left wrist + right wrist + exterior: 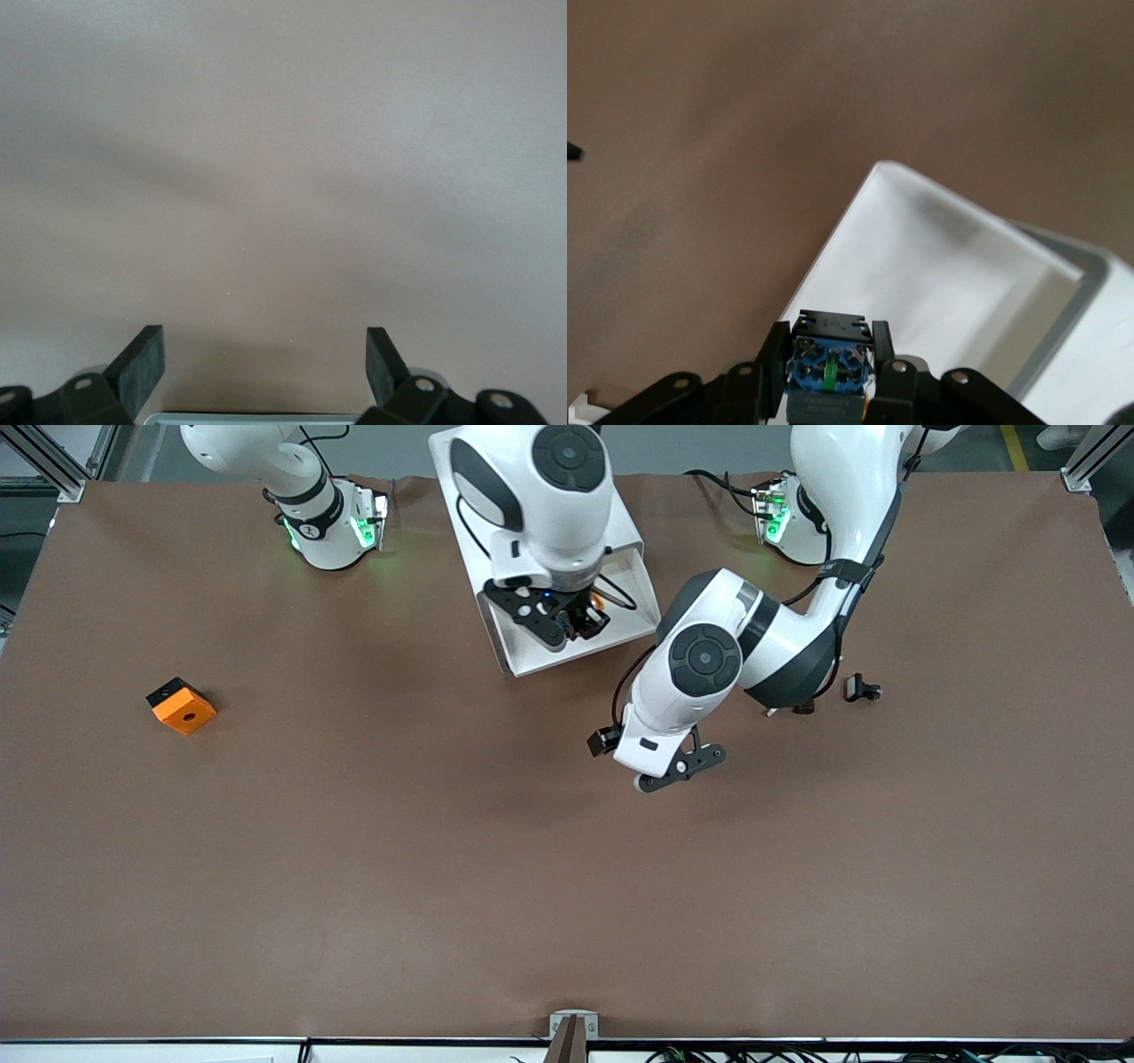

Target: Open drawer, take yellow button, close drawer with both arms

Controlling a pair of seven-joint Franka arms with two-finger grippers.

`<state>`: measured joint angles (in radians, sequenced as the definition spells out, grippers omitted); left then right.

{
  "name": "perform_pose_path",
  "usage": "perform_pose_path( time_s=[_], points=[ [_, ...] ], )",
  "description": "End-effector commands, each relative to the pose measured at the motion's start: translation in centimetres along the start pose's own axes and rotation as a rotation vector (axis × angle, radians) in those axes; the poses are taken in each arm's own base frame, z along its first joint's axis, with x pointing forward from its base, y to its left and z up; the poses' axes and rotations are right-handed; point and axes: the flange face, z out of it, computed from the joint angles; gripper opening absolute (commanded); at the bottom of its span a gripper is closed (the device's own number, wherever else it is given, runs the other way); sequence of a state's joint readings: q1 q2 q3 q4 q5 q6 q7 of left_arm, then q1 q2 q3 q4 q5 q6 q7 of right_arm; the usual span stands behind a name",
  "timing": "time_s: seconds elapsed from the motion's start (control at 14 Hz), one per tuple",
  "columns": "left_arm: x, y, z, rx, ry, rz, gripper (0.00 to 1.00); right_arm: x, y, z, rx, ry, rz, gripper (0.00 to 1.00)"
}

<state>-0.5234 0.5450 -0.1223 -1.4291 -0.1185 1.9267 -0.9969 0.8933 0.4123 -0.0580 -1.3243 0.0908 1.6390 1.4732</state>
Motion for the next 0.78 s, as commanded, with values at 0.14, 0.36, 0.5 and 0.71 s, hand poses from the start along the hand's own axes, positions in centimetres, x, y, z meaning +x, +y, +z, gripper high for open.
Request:
perform_pose_path(
  time_s=[0.14,0.36,0.5,0.71],
  points=[
    [-2.9,0.0,-0.7,0.011,0.031,0.015,1.00,10.2,4.8,-5.8,0.025,-0.039,-0.203,0.00],
    [-4.9,0.9,-0.5,0.015,0.029,0.045,1.00,18.1,7.4,-5.5,0.019,-0.044,-0.269,0.00],
    [-5.8,1.3,-0.2,0.018,0.027,0.046,1.00,23.9,9.8,-3.7,0.000,-0.048,-0.297,0.00],
    [-7.5,2.1,0.4,0.020,0.027,0.053,1.00,33.7,15.0,-0.7,0.017,-0.042,-0.388,0.00]
  ],
)
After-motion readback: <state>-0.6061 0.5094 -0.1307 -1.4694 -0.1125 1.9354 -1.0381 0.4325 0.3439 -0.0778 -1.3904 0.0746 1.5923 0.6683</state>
